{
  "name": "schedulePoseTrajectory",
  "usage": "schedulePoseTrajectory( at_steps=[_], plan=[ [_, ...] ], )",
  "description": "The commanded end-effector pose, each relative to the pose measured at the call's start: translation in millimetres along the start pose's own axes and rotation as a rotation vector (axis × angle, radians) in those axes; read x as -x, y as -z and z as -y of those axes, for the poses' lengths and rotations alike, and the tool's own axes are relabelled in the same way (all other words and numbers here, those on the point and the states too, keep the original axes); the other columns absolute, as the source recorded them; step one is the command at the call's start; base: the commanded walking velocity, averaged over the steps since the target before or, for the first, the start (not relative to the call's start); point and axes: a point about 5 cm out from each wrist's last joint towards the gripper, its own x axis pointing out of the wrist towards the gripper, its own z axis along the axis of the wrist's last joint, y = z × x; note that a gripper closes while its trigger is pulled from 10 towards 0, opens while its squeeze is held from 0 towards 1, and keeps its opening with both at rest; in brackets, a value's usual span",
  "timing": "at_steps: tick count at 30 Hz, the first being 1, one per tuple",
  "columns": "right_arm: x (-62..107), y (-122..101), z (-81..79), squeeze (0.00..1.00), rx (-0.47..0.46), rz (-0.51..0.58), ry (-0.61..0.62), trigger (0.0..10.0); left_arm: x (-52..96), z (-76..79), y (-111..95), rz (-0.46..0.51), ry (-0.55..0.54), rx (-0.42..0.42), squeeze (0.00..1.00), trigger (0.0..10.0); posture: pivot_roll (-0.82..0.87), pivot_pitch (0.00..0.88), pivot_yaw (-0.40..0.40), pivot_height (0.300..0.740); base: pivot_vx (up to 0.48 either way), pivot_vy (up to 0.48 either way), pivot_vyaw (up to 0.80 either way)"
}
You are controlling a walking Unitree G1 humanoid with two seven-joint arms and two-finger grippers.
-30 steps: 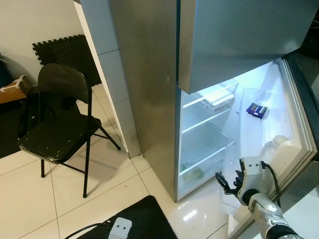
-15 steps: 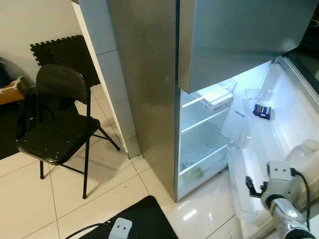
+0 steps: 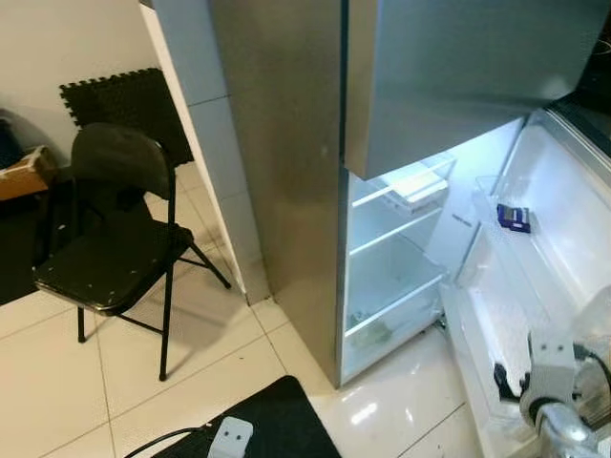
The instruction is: Restocking fridge
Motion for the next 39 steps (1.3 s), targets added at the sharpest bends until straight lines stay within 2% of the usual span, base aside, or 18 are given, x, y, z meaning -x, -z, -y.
schedulePoseTrajectory(
  at_steps=[1,3,5,6,9,11,13,17,19,22,23,28,32,34,35,39],
  plan=[
    [3.7,12,-2.9,0.0,0.014,-0.05,-0.013,10.0,-1.5,8.4,2,-0.001,0.03,0.01,0.0,10.0,0.0,0.0,-0.005,0.74,0.0,0.0,0.0],
    [9.1,26,-11.6,0.0,0.022,-0.089,-0.08,10.0,-1.2,7.7,2,-0.003,0.03,0.008,0.0,10.0,0.0,0.0,-0.004,0.74,0.0,0.0,0.0],
    [10.0,27,-13.8,0.0,0.026,-0.092,-0.097,10.0,-1.2,7.6,2,-0.004,0.03,0.007,0.0,10.0,0.0,0.0,-0.003,0.74,0.0,0.0,0.0],
    [11.1,28,-20.6,0.0,-0.017,-0.084,-0.158,10.0,-1.1,7.3,2,-0.004,0.03,0.005,0.0,10.0,0.0,0.0,-0.005,0.74,0.0,0.0,0.0],
    [11.8,28,-28.3,0.0,-0.05,-0.076,-0.231,10.0,-1.1,7.0,2,-0.003,0.03,0.003,0.0,10.0,0.0,0.0,-0.005,0.74,0.0,0.0,0.0],
    [11.8,28,-28.3,0.0,-0.05,-0.076,-0.231,10.0,-1.1,7.0,2,-0.003,0.03,0.003,0.0,10.0,0.0,0.0,-0.005,0.74,0.0,0.0,0.0],
    [12.5,26,-36.8,0.0,-0.063,-0.065,-0.315,10.0,-1.3,6.9,1,-0.001,0.03,0.001,0.0,10.0,0.0,0.0,-0.005,0.74,0.0,0.0,0.0],
    [10.2,18,-40.7,0.0,-0.08,-0.035,-0.344,10.0,-1.6,6.9,0,0.001,0.03,-0.002,0.0,10.0,0.0,0.0,-0.005,0.74,0.0,0.0,0.0],
    [4.6,5,-38.0,0.0,-0.099,0.006,-0.3,10.0,-1.8,7.2,-1,0.002,0.03,-0.003,0.0,10.0,0.0,0.0,-0.004,0.74,0.0,0.0,0.0],
    [1.3,-2,-33.9,0.0,-0.094,0.029,-0.252,10.0,-1.9,7.4,-1,0.003,0.031,-0.003,0.0,10.0,0.0,0.0,-0.005,0.74,0.0,0.0,0.0],
    [-3.6,-16,-25.7,0.0,-0.13,0.073,-0.175,10.0,-2.0,8.0,-1,0.002,0.031,-0.003,0.0,10.0,0.0,0.0,-0.005,0.74,0.0,0.0,0.0],
    [-9.6,-36,-10.4,0.0,-0.154,0.136,-0.067,10.0,-1.7,8.3,1,-0.001,0.031,0.002,0.0,10.0,0.0,0.0,-0.008,0.74,0.0,0.0,0.0],
    [-11.4,-43,-2.6,0.0,-0.159,0.153,-0.015,10.0,-1.6,8.2,1,-0.003,0.03,0.005,0.0,10.0,0.0,0.0,-0.008,0.74,0.0,0.0,0.0],
    [-12.0,-45,7.5,0.0,-0.12,0.147,0.058,10.0,-1.5,8.3,2,-0.003,0.03,0.007,0.0,10.0,0.0,0.0,-0.008,0.74,0.0,0.0,0.0],
    [-12.0,-45,7.5,0.0,-0.12,0.147,0.058,10.0,-1.5,8.3,2,-0.003,0.03,0.007,0.0,10.0,0.0,0.0,-0.008,0.74,0.0,0.0,0.0],
    [-10.8,-46,25.5,0.0,-0.095,0.146,0.172,10.0,-1.6,8.6,2,-0.003,0.031,0.008,0.0,10.0,0.0,0.0,-0.007,0.74,0.0,0.0,0.0]
  ],
)
